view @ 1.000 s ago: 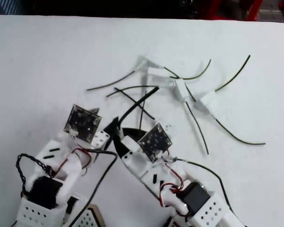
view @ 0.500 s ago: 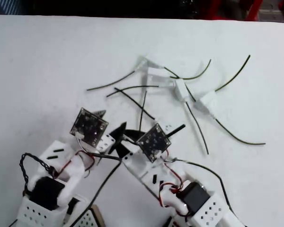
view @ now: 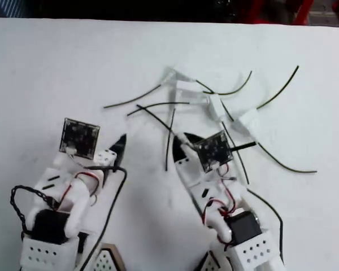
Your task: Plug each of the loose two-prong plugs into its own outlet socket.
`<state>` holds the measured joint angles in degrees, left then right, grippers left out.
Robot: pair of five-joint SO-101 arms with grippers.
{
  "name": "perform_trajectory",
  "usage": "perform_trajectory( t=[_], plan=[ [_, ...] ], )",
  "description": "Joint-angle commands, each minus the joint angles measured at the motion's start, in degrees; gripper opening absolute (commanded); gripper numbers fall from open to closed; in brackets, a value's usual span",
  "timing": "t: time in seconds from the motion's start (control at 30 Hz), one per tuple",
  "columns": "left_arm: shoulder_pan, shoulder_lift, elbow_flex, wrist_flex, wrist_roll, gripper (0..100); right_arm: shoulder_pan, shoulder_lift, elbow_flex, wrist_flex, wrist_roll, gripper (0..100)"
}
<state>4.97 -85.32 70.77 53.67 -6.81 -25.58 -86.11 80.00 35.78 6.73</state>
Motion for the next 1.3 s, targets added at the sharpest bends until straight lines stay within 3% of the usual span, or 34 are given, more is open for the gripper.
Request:
perform_trajectory(
  t=[0.0,0.13,0.27,0.4,0.63,0.8,0.97,1.27],
  plan=[
    [-0.75,-0.31,0.53,-0.18,0.53,23,3.21,3.47,-1.67,-0.92,1.93,1.6],
    [-0.75,-0.31,0.00,0.00,0.26,23,7.52,13.14,-6.95,-1.71,0.79,1.7],
    [-0.40,0.66,-2.20,0.44,-1.58,24,13.85,23.43,-13.71,-1.71,-6.86,1.7],
    [-0.31,10.24,-8.70,1.23,-4.13,25,19.56,30.02,-17.41,-3.74,-13.71,1.7],
    [9.10,36.26,-22.07,0.70,-17.05,26,29.14,33.63,-17.58,-10.95,-21.01,1.7],
    [17.54,51.47,-28.48,-0.09,-30.42,26,30.29,34.33,-17.58,-11.56,-21.89,1.7],
    [20.97,62.81,-29.80,-10.64,-37.27,26,30.46,34.59,-17.49,-11.82,-21.89,1.7],
    [24.31,75.91,-29.80,-24.62,-38.33,26,30.29,34.59,-17.49,-11.74,-21.54,1.7]
  ],
)
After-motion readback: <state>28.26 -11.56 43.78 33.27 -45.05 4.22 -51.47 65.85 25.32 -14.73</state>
